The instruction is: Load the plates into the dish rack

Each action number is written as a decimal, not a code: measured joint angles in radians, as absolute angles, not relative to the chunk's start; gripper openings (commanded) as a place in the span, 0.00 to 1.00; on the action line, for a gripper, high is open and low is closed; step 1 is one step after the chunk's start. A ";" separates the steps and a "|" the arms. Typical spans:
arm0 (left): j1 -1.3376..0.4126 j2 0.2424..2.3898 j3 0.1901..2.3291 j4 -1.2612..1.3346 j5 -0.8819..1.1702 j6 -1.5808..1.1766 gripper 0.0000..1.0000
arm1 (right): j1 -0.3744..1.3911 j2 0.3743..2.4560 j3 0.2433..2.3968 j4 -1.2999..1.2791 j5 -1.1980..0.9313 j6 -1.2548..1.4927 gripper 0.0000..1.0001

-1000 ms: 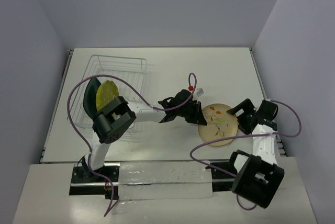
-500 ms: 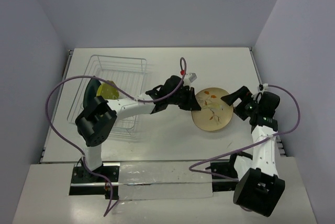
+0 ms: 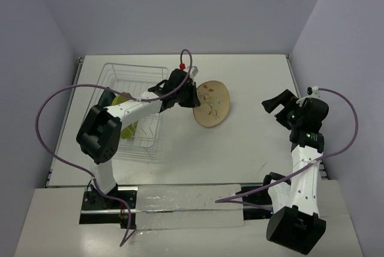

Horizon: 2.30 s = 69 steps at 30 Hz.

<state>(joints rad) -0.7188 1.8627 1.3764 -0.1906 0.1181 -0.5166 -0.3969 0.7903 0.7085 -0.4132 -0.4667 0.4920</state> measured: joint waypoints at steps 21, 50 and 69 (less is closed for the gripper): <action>-0.651 1.383 1.562 -0.591 -0.508 -0.301 0.00 | -0.244 0.830 0.714 -0.468 -0.001 0.429 1.00; -0.653 1.192 1.206 -0.861 -0.681 -0.345 0.00 | -0.186 0.939 0.712 -0.493 0.042 0.447 1.00; -0.739 1.223 1.199 -0.974 -0.686 -0.490 0.00 | -0.143 0.932 0.712 -0.502 0.038 0.447 1.00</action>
